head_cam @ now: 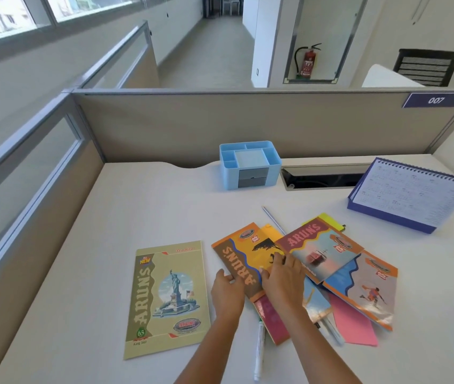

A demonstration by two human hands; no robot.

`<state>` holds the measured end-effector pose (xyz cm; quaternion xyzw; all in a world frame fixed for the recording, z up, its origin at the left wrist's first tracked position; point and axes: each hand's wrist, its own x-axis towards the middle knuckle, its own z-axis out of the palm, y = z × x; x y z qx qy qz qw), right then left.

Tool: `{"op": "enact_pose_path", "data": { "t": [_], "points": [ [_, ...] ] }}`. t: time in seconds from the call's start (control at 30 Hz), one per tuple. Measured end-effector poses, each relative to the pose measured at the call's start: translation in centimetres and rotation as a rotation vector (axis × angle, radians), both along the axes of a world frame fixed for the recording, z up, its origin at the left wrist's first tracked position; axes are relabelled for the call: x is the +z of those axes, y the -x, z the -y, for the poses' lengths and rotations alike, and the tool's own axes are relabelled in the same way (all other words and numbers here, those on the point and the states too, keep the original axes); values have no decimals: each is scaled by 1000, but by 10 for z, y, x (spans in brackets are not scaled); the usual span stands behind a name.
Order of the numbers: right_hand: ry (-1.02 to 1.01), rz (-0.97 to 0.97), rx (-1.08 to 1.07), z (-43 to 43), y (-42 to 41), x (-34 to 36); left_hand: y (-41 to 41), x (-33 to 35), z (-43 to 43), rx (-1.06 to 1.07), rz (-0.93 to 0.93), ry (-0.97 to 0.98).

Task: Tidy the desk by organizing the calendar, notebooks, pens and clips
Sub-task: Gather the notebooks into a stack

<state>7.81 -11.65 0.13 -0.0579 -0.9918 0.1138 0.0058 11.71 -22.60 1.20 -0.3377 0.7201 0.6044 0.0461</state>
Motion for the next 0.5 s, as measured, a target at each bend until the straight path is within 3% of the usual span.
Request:
{"op": "enact_pose_path", "data": {
  "t": [0.27, 0.5],
  "points": [
    [85, -83, 47, 13, -5, 1, 17, -9, 20, 140, -73, -304],
    [465, 19, -37, 18, -6, 21, 10, 10, 64, 103, -145, -304]
  ]
}}
